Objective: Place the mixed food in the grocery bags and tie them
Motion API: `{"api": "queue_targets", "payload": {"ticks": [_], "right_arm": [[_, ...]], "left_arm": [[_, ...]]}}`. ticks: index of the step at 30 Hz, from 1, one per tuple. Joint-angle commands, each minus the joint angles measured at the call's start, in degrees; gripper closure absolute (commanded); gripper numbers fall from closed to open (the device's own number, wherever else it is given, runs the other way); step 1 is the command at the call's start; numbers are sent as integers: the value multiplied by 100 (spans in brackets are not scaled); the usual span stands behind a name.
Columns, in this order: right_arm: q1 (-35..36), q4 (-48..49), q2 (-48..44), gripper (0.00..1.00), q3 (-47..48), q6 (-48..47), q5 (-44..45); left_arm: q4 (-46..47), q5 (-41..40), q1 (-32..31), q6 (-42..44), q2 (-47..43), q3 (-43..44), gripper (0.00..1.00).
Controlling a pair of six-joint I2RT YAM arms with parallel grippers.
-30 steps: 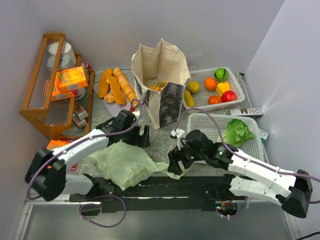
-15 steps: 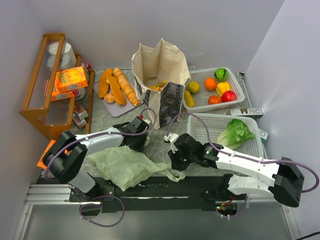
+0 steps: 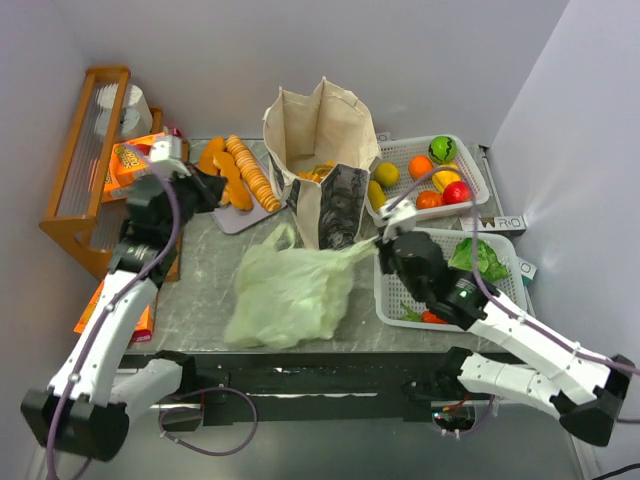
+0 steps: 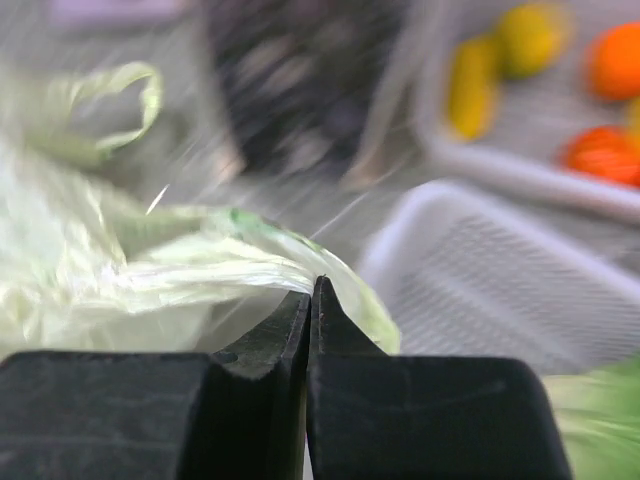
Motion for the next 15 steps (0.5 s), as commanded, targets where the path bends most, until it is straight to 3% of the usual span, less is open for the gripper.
{"api": "queue_targets", "payload": {"ticks": [1, 7, 10, 11, 15], "right_arm": [[-559, 643, -233, 100, 15, -523, 1084], [-754, 801, -207, 100, -319, -726, 760], [-745, 714, -119, 100, -328, -638, 636], [-754, 644, -110, 100, -337, -629, 619], [-745, 468, -145, 100, -460, -392, 558]], "left_arm": [[477, 1148, 537, -444, -189, -339, 99], [907, 2227, 601, -409, -139, -1103, 99], [1082, 2248, 190, -375, 222, -1420, 53], [1084, 2169, 83, -314, 302, -1455, 31], [1688, 2387, -147, -611, 592, -1771, 11]]}}
